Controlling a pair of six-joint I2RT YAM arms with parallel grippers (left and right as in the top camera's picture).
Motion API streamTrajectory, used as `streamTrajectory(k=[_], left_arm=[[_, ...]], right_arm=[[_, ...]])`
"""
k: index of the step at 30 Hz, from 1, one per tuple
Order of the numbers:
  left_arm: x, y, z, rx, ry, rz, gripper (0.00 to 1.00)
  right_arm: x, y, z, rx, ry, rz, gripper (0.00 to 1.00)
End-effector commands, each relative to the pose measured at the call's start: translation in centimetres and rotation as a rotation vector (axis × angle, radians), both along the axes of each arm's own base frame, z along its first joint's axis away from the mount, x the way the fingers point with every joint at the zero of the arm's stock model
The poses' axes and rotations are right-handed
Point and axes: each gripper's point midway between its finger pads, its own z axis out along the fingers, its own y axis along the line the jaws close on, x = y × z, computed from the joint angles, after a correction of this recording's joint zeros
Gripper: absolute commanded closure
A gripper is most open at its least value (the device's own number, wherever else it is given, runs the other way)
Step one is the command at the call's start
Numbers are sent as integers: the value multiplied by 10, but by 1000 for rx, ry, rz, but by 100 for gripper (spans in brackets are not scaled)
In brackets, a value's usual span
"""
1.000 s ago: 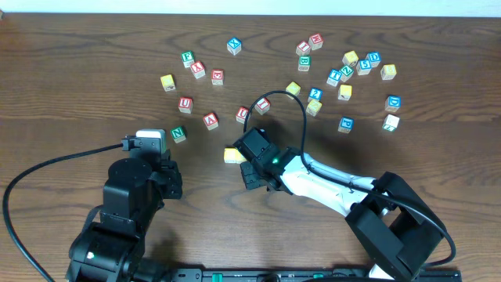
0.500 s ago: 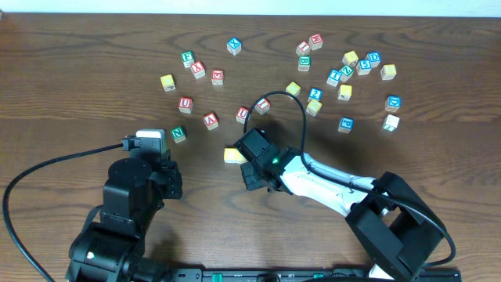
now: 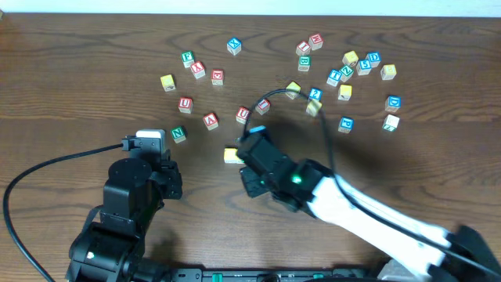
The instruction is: Spell out CORL
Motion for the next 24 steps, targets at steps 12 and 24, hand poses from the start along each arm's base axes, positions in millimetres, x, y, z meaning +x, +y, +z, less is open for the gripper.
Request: streamTrajectory(k=[12,24], left_arm=[[2,3,14,5,-34,13,86],[2,3,14,4,-33,13,9]], right_arm=[[18,-148,152,-39,-520,-445,95],[4,-176,166,-56,-558,-489,1]])
